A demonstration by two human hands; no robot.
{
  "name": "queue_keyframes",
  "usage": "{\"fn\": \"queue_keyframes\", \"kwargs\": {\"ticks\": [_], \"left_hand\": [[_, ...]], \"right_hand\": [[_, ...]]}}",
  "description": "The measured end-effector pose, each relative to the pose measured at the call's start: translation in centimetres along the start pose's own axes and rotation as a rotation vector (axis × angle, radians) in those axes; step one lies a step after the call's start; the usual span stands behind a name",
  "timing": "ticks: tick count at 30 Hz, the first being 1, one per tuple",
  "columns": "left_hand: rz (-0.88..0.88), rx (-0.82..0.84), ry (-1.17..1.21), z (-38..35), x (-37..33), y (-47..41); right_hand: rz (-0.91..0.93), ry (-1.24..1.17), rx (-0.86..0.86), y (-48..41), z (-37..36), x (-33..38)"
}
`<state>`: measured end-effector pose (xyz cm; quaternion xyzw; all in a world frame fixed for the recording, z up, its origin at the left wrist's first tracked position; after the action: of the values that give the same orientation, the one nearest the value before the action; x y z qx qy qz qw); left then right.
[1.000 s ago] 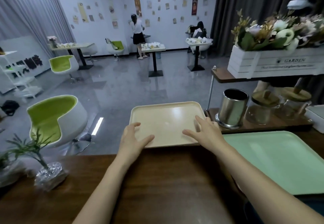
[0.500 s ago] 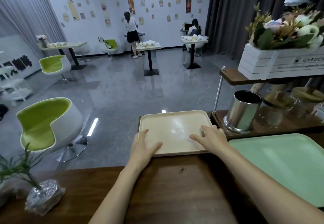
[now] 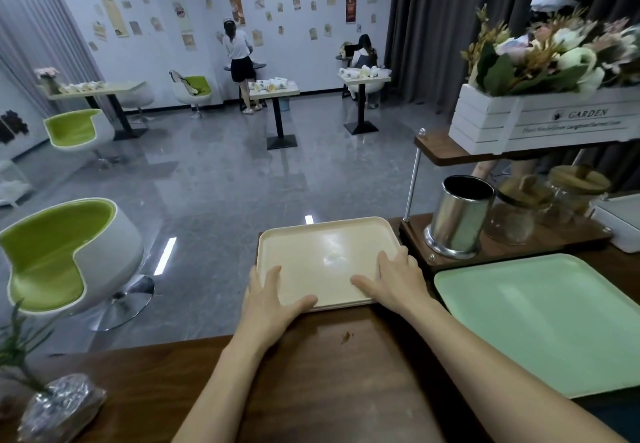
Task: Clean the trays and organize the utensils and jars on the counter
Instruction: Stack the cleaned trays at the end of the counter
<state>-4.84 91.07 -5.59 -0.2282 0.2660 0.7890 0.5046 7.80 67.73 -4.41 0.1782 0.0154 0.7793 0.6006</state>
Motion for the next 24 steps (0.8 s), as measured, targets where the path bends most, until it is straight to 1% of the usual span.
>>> {"fn": "queue_keyframes", "kwargs": {"ticks": [4, 8, 10, 13, 15, 18, 21, 24], "left_hand": [[-0.017, 0.017, -0.017, -0.2, 0.9, 1.0], [0.01, 0.06, -0.092, 0.7, 0.6, 1.0], [-0.01, -0.001, -0.172, 0.9, 0.8, 1.1], [-0.108, -0.146, -0.245, 0.3, 0.0, 2.5], [-0.206, -0.186, -0.205, -1.5, -2.4, 4.3], [-0.311, -0.134, -0.128, -6.1, -7.3, 7.7], [-0.341, -0.037, -0.043, -11.2, -11.5, 11.0], [-0.32, 0.02, 0.002, -15.1, -15.2, 13.7]], "right_hand": [[0.048, -0.022, -0.023, 0.5, -0.2, -0.1], [0.069, -0.052, 0.077, 1.4, 0.6, -0.3], [0.143, -0.11, 0.095, 2.5, 1.3, -0.8], [0.251, -0.201, 0.097, 5.9, 1.9, -3.0], [0.275, -0.279, 0.06, 8.6, 2.3, -5.5], [0.252, -0.335, -0.014, 11.9, 2.9, -10.3], [0.171, -0.335, -0.038, 14.4, 3.8, -16.1], [0.073, -0.4, -0.061, 16.2, 4.9, -22.2]]}}
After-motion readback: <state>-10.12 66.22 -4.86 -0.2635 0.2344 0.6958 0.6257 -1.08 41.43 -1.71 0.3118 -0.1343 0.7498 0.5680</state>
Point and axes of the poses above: each hand's wrist, its own y-axis away from the middle knuckle, its own z-axis out of the back of the hand, x = y × z, the point moved 1 cm from there along -y, towards the middle knuckle, and after that the axes turned 10 degrees about x, right-handed, at the moved point
